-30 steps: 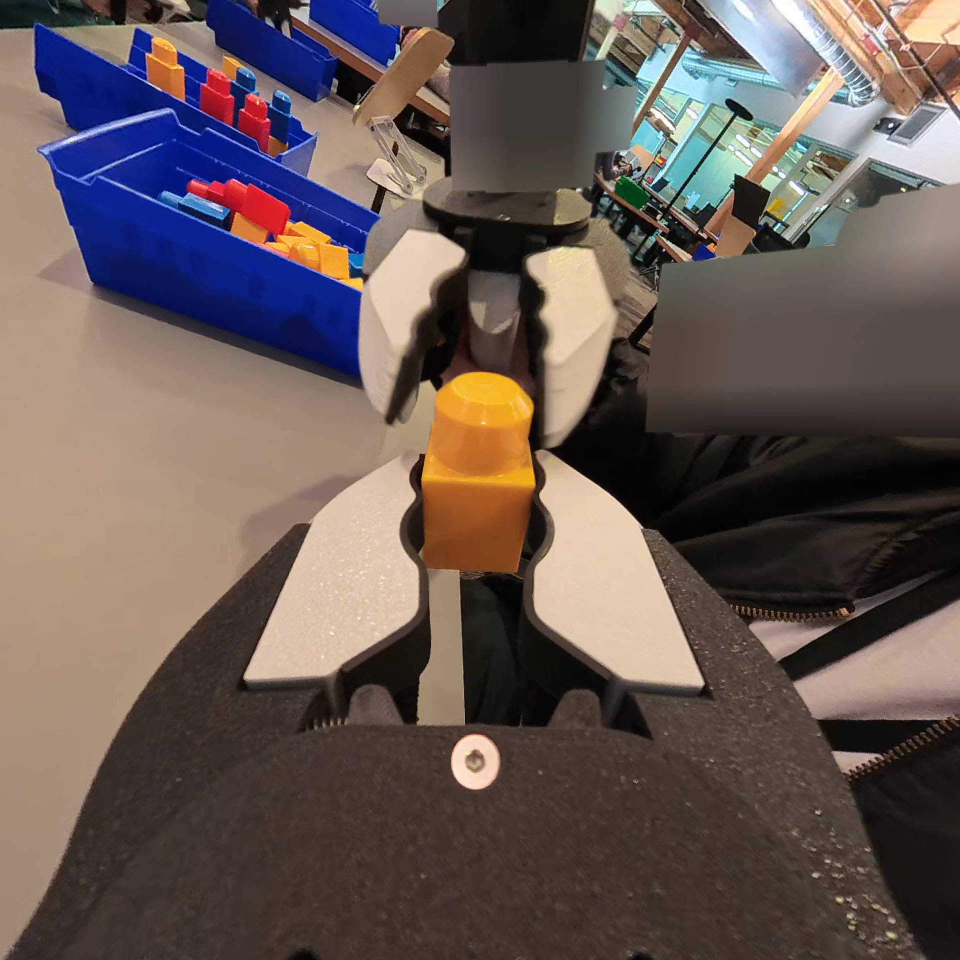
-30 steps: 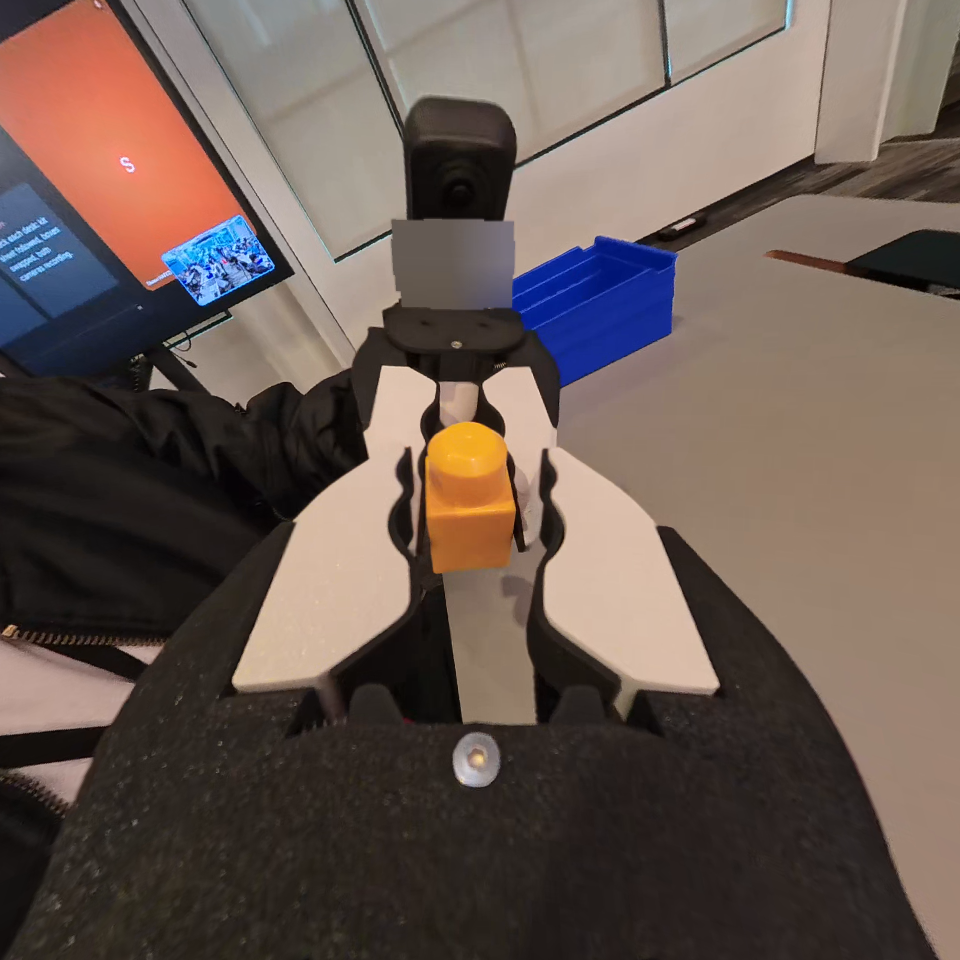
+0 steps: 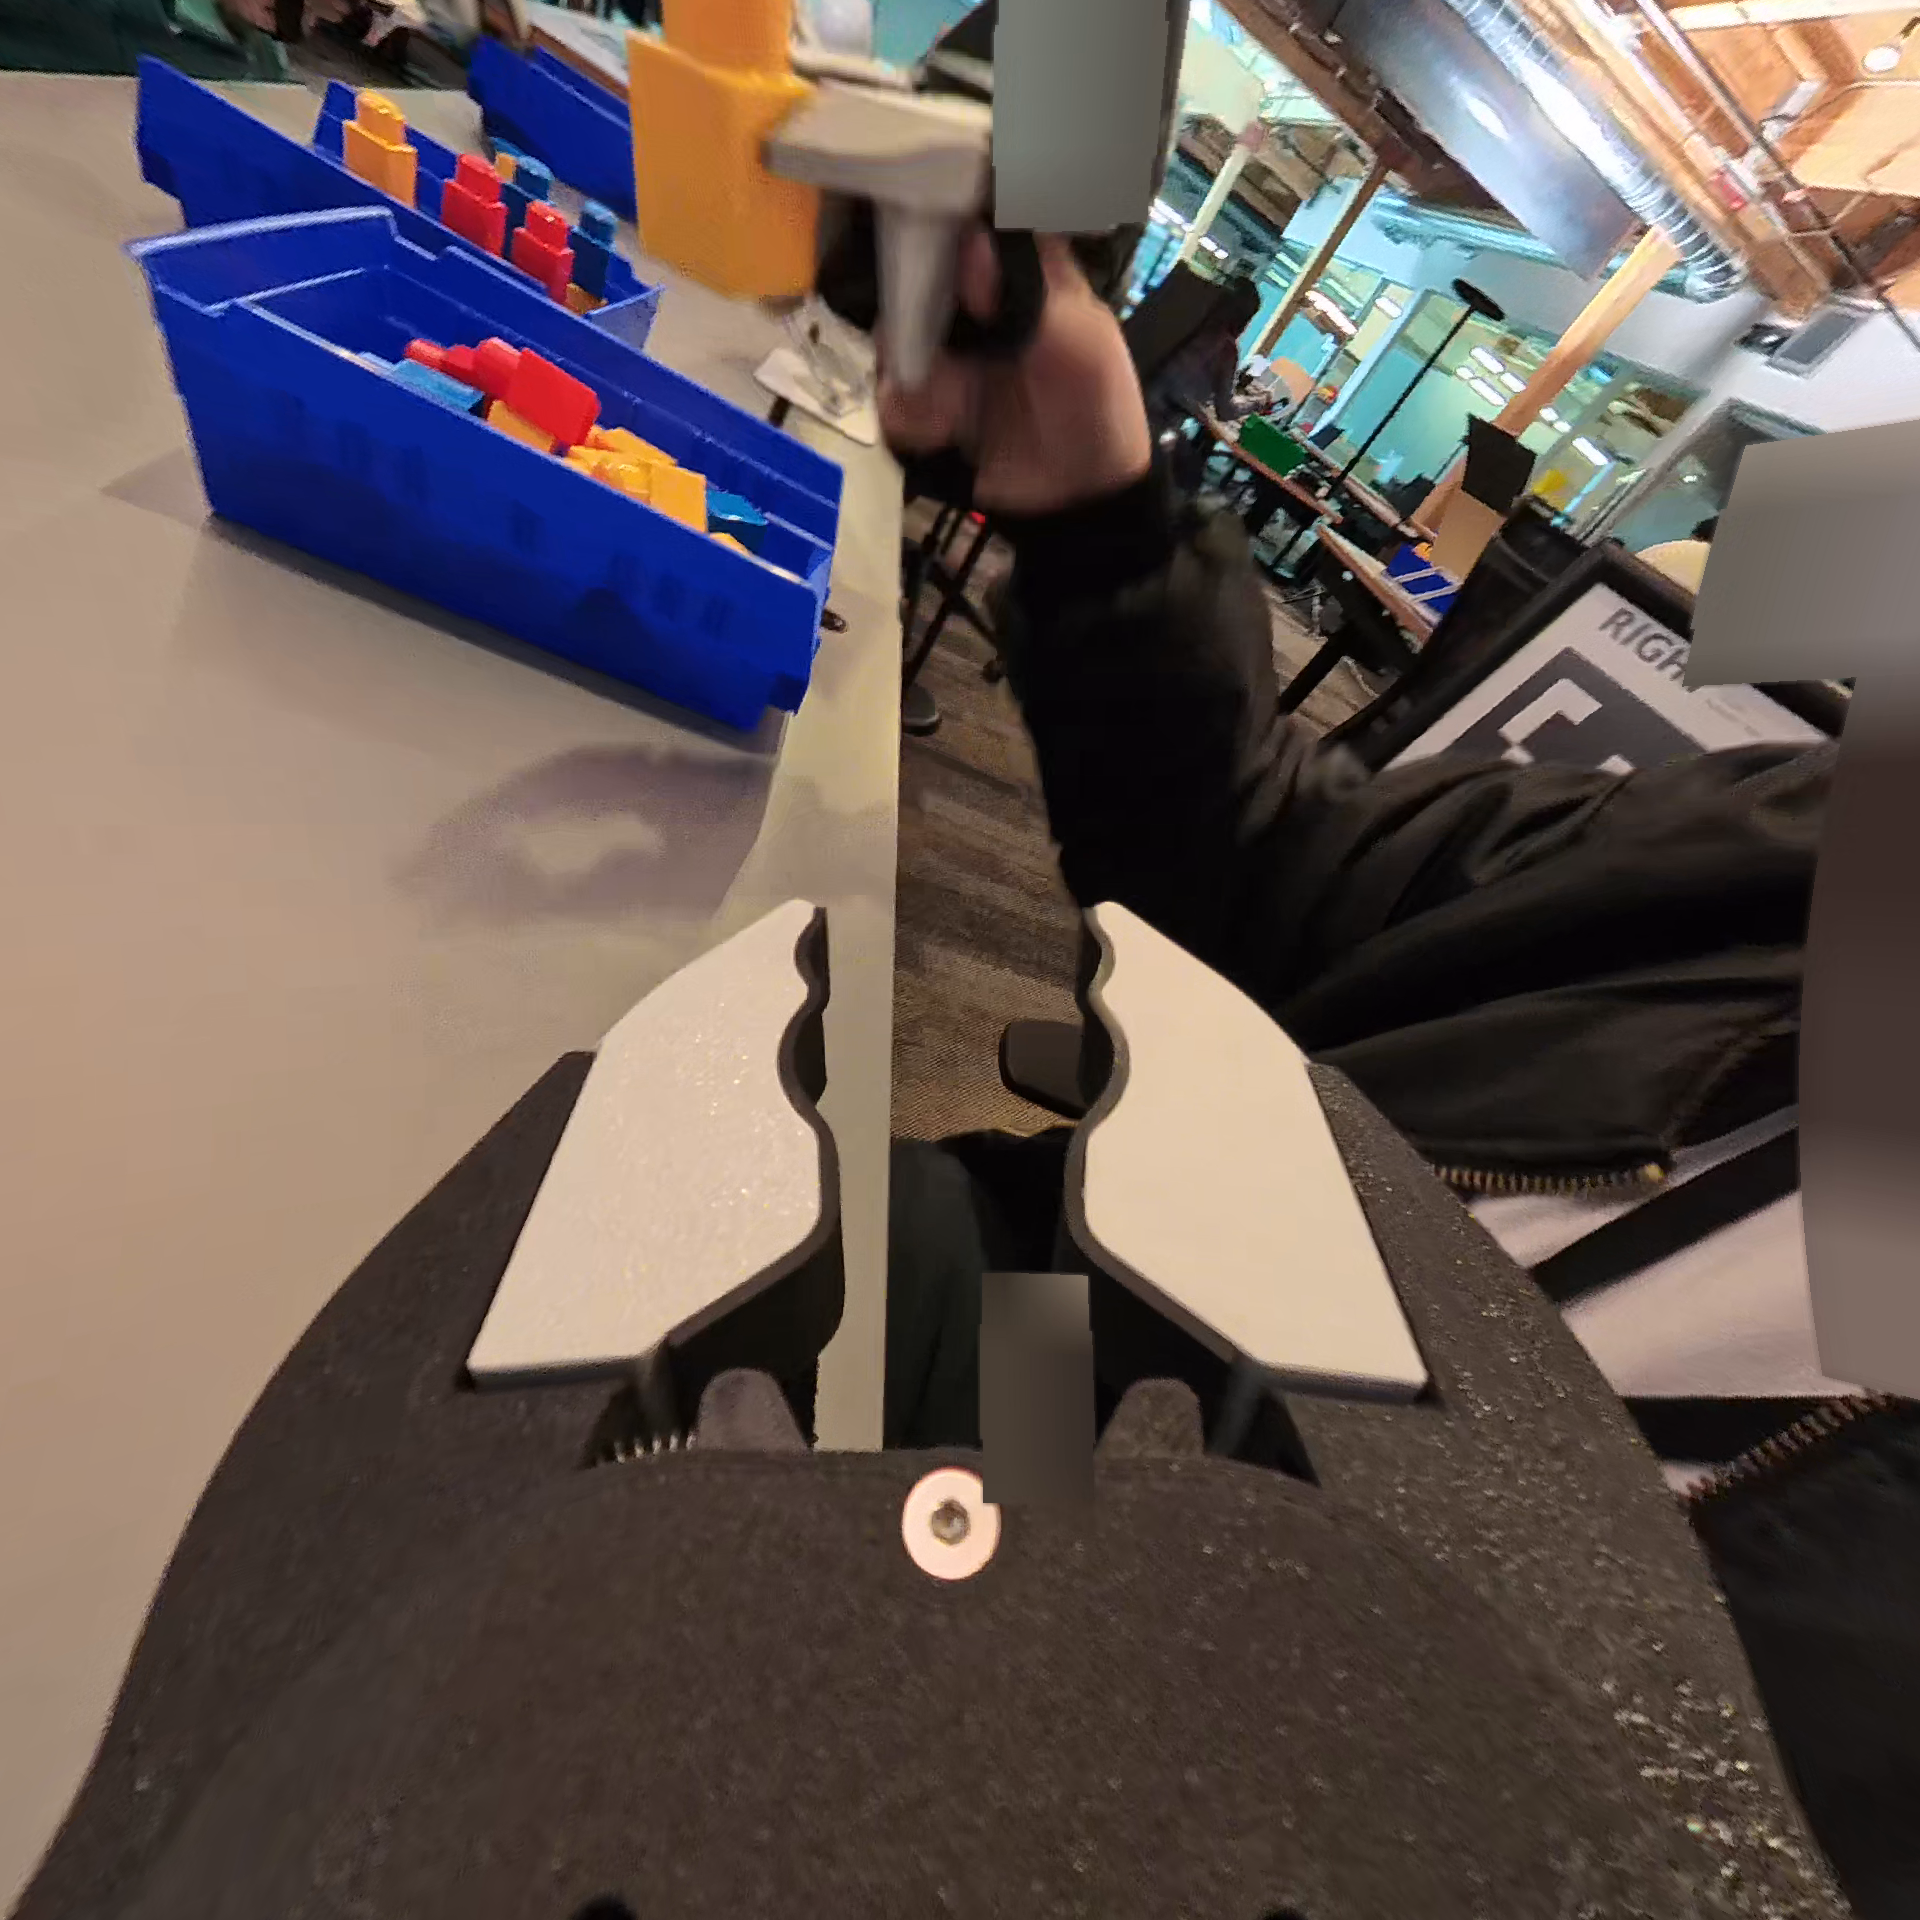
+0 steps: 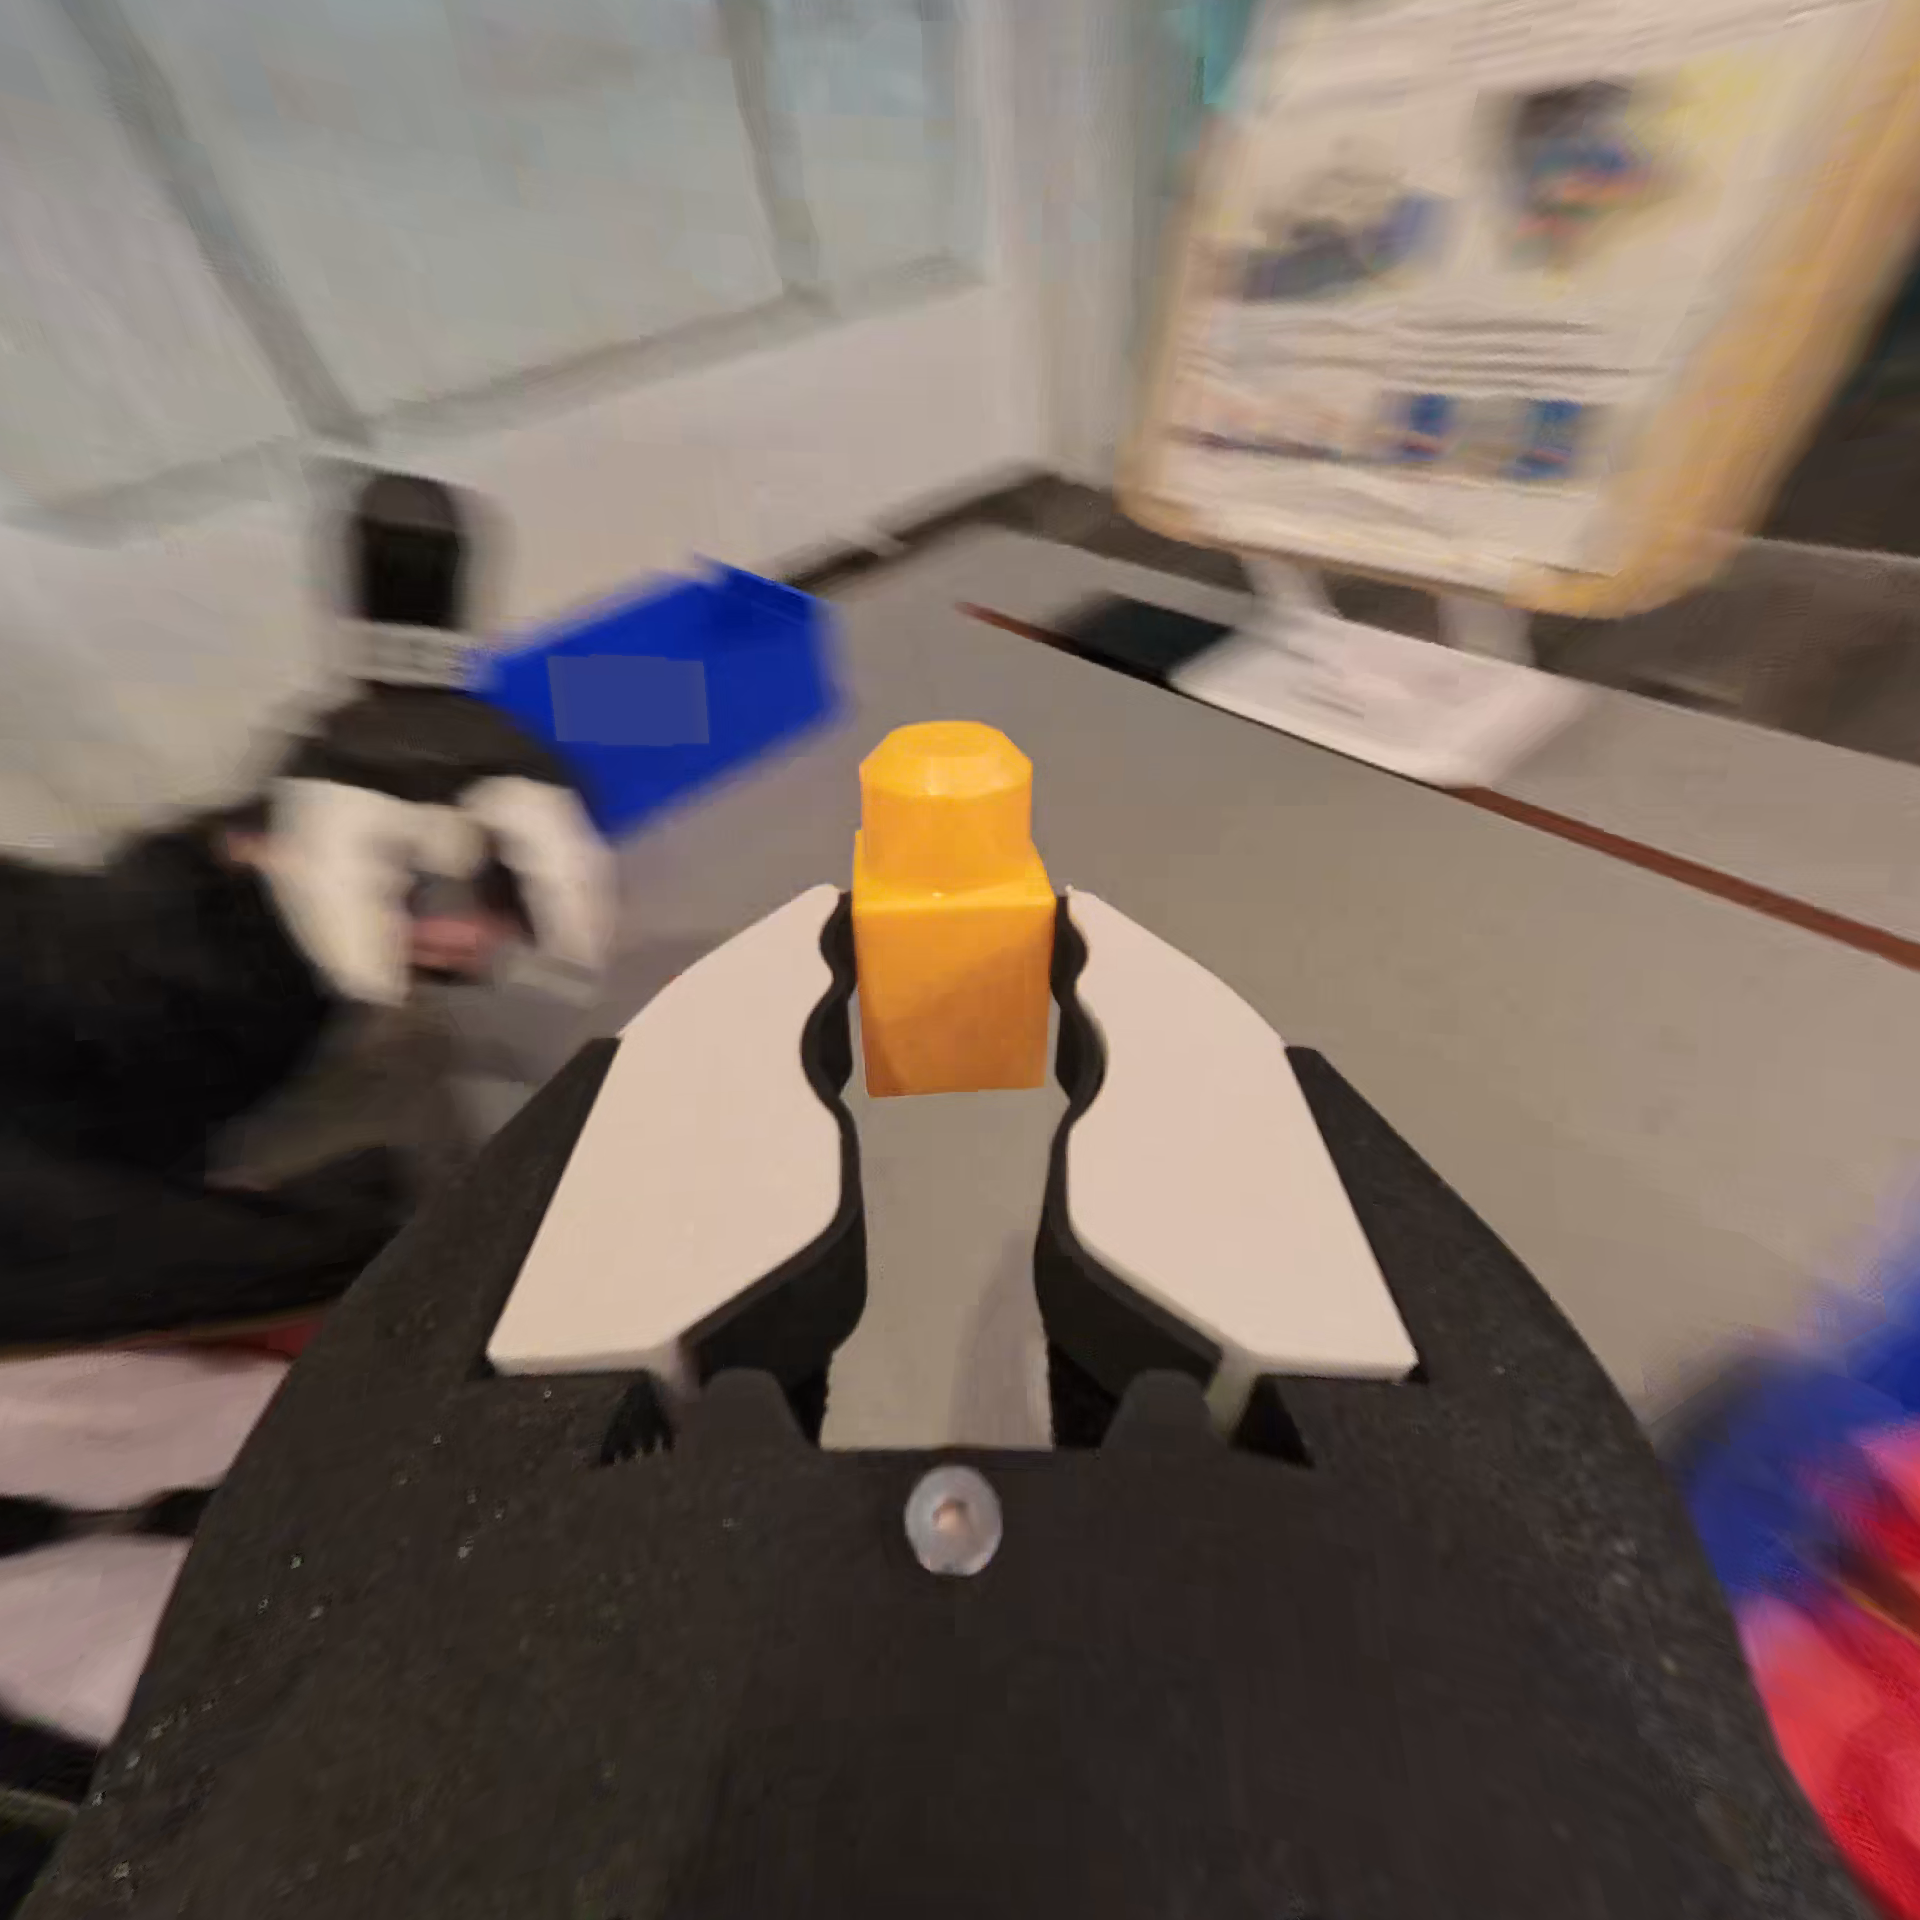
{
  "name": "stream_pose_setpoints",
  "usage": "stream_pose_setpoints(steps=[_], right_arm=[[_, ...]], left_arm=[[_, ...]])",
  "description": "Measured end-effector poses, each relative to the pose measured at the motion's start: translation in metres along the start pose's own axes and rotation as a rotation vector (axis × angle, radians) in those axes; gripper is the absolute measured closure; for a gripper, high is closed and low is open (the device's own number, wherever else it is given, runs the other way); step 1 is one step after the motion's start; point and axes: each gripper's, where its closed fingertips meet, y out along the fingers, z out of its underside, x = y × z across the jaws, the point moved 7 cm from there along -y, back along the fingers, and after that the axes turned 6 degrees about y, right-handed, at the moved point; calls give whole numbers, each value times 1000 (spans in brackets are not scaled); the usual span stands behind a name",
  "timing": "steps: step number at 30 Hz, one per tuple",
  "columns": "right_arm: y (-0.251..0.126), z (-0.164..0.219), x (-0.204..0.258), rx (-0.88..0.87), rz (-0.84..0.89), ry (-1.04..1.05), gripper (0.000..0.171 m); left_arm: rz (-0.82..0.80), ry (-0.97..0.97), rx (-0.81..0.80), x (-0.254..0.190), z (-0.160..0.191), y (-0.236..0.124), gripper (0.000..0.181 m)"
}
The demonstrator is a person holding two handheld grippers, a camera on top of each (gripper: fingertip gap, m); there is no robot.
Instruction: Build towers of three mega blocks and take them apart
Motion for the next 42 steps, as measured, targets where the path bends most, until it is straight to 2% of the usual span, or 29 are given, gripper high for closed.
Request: stream_pose_setpoints(steps=[2, 4, 7, 10, 19, 21, 24, 25, 27, 30, 32, 34, 38, 42], right_arm=[[-48, -4, -68, 176, 350, -16, 136], [-84, 8, -125, 366, 539, 104, 136], [-101, 36, -178, 529, 593, 277, 136], [-101, 54, -207, 639, 677, 314, 136], [-76, 78, -237, 822, 716, 356, 135], [-74, 79, -239, 807, 716, 346, 124], [-79, 72, -235, 757, 735, 309, 117], [-83, 64, -230, 718, 762, 277, 121], [-89, 41, -209, 559, 812, 198, 124], [-73, 3, -144, 209, 775, 15, 124], [-43, -2, -96, 90, 671, -66, 122], [-5, 9, -62, 69, 579, -121, 108], [59, 45, -21, 81, 441, -137, 111], [96, 70, 6, 120, 378, -168, 114]], left_arm=[[-56, 14, 7, 0, 5, -14, 137], [-116, 44, -2, -1, 6, -25, 137], [-154, 73, -17, -4, 3, -33, 137], [-171, 76, -20, -5, 1, -36, 137], [-251, 97, 10, -7, 3, -43, 137], [-291, 88, 0, -3, 6, -48, 135], [-400, 85, -26, 5, 11, -64, 133], [-469, 90, -37, 9, 12, -73, 132], [-648, 116, -50, 19, 14, -93, 130], [-924, 142, -73, 38, 9, -124, 125], [-1047, 123, -111, 51, 4, -135, 121], [-1142, 133, -126, 66, 2, -137, 120], [-1206, 139, -92, 91, 11, -122, 120], [-1193, 148, -86, 90, 25, -111, 119]])
